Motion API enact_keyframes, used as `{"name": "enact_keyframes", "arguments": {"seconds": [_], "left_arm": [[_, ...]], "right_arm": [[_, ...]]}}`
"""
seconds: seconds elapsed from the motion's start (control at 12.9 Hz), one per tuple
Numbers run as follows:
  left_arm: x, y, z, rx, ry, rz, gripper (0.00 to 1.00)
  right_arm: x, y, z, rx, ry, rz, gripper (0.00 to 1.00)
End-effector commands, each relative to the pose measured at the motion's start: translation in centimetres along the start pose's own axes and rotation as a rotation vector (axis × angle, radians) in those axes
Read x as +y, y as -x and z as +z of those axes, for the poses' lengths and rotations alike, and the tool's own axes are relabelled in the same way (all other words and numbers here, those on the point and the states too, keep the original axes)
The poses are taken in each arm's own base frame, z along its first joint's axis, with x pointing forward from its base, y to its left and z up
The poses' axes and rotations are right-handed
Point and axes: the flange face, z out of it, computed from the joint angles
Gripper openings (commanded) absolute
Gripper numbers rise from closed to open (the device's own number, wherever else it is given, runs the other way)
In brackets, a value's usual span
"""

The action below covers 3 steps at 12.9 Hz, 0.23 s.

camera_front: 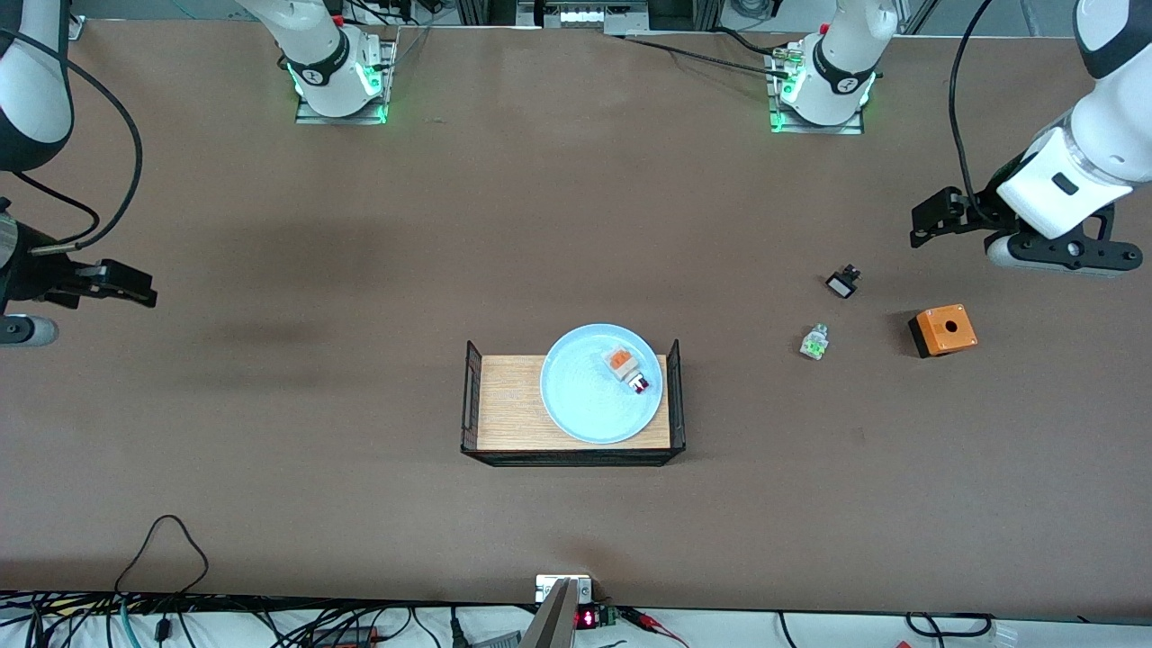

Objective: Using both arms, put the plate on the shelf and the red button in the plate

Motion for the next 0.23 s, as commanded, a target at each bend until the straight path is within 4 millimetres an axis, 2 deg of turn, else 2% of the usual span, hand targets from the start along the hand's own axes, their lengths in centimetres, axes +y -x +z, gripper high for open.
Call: {"name": "enact_keyframes", "arguments": {"seconds": [0.0, 0.16], "left_arm": [[-0.25, 0.26, -1.51, 0.01, -0.022, -0.002, 1.0], [-0.51, 0.22, -1.5, 0.008, -0.021, -0.01, 1.0]], "right_arm": [[-0.1, 1.09, -1.13, -0.035, 0.013, -0.017, 1.0], [-0.11, 1.47, -1.39, -0.047, 0.01, -0.014, 1.0]]}}
